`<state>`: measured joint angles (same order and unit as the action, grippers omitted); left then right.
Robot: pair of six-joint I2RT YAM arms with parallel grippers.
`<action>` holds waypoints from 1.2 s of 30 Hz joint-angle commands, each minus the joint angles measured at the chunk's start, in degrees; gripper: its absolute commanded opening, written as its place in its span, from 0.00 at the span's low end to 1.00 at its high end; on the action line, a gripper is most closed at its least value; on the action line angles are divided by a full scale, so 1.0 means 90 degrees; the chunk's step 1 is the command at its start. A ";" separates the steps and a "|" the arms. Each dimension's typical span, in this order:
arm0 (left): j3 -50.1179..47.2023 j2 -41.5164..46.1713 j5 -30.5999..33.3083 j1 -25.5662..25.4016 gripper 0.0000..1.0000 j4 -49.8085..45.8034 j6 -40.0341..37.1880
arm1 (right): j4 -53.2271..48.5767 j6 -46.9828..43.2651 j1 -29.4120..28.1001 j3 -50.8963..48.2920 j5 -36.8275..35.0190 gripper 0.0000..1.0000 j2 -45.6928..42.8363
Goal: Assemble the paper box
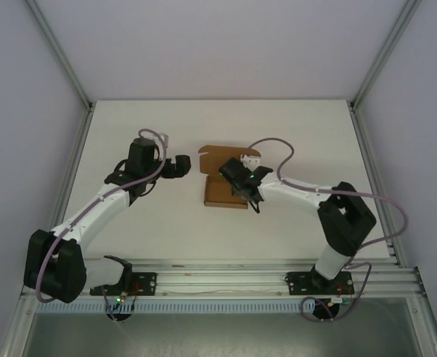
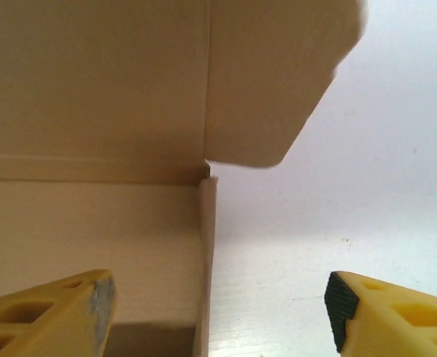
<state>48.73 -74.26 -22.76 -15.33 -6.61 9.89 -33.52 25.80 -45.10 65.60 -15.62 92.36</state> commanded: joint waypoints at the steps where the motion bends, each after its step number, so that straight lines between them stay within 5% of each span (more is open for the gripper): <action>1: 0.0627 -0.0454 -0.1059 0.0015 1.00 -0.0154 -0.1347 | 0.0190 -0.1749 0.0436 0.0114 0.0339 0.87 -0.0460; 5: 0.1642 -0.1275 -0.1534 0.0018 1.00 -0.1162 -0.2489 | 0.0611 -0.4067 0.1113 0.0044 0.1812 0.92 -0.0793; 9: 0.2526 -0.2022 -0.1775 -0.0039 0.98 -0.2050 -0.3450 | 0.0592 -0.5358 0.1704 0.0430 0.3112 0.91 -0.0616; 16: 0.3743 -0.2967 -0.1255 -0.0438 0.85 -0.3422 -0.4823 | -0.0603 -0.6906 0.2030 0.1447 0.3668 0.77 0.0251; 21: 0.4231 -0.3357 -0.0977 -0.0558 0.66 -0.3825 -0.5048 | -0.0978 -0.6841 0.2025 0.1795 0.3358 0.61 0.0687; 25: 0.4416 -0.3546 -0.0856 -0.0613 0.43 -0.3904 -0.5042 | -0.0885 -0.6652 0.2030 0.1877 0.3201 0.34 0.0860; 30: 0.4344 -0.3509 -0.0574 -0.0722 0.12 -0.3681 -0.4857 | -0.0944 -0.6455 0.2037 0.2003 0.3098 0.18 0.0926; 33: 0.4280 -0.3397 -0.0233 -0.0791 0.00 -0.3376 -0.4486 | -0.0879 -0.6190 0.2031 0.2033 0.3032 0.08 0.0920; 36: 0.4060 -0.3204 0.0154 -0.0826 0.00 -0.2714 -0.3757 | -0.0788 -0.5484 0.2010 0.2113 0.2922 0.03 0.0911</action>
<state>86.48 -105.69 -26.37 -22.15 -36.12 -29.71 -40.75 -29.45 -26.83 82.48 12.88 100.90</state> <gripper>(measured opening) 0.076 0.070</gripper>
